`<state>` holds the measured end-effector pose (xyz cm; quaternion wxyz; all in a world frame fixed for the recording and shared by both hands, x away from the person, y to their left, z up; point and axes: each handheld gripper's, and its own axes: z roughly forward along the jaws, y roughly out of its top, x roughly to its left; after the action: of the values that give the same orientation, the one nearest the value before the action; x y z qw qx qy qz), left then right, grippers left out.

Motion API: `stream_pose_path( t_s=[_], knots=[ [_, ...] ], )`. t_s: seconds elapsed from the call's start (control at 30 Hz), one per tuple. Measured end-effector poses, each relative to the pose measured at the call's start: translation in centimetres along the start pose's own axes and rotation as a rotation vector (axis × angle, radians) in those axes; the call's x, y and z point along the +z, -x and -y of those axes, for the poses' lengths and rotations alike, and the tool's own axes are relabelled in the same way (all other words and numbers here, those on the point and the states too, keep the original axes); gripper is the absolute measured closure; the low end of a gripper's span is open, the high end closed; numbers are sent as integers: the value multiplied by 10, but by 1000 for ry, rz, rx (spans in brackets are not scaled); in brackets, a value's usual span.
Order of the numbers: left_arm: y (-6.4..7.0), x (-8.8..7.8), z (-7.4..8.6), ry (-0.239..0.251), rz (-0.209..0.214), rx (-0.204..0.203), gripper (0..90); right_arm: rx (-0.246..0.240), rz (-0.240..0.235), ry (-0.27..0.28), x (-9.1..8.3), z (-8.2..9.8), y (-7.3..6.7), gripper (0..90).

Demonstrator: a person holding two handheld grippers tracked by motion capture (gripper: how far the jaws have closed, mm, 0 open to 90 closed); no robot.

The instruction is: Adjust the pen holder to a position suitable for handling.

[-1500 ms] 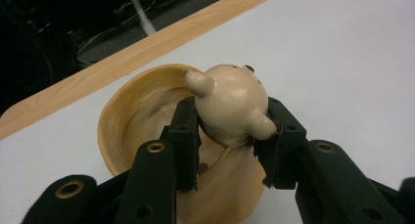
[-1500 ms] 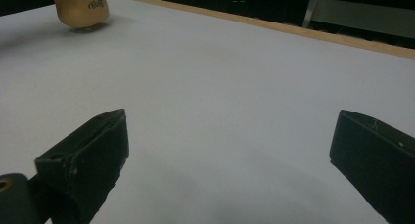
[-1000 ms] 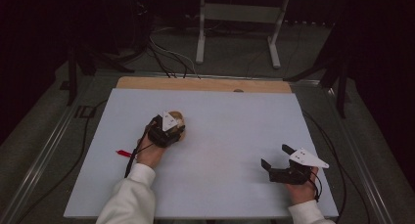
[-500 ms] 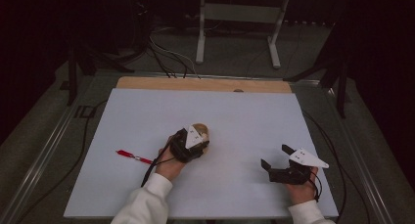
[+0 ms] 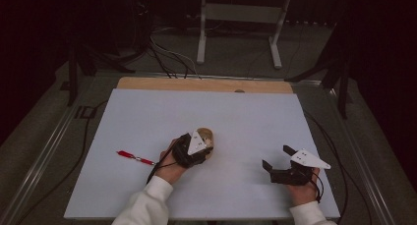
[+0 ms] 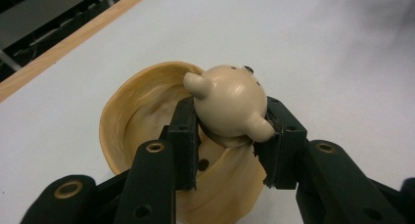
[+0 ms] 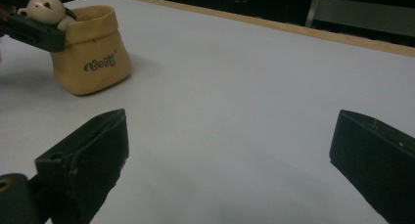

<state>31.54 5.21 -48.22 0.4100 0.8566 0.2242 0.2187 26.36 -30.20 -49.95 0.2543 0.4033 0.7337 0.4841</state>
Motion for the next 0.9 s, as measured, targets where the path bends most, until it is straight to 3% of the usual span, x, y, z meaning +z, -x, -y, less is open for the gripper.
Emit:
stream_pose_path(
  t_s=[0.1,0.23,0.33,0.5,0.63,0.9],
  knots=[
    [-3,-2,0,-5,7,-7,622,-3,-2,-1,1,0,0,17],
    [-4,-4,0,0,-11,-39,419,-3,-3,-1,1,0,0,16],
    [-7,-8,-1,32,-12,-86,256,-3,-3,-1,1,0,0,17],
    [-16,-15,0,43,-13,-151,5,-5,-4,-2,1,0,0,17],
    [-21,-22,1,68,-17,-171,1,-3,-3,1,1,0,0,17],
    [-29,-31,5,51,16,-188,3,-5,-2,-1,1,0,0,17]
  ],
)
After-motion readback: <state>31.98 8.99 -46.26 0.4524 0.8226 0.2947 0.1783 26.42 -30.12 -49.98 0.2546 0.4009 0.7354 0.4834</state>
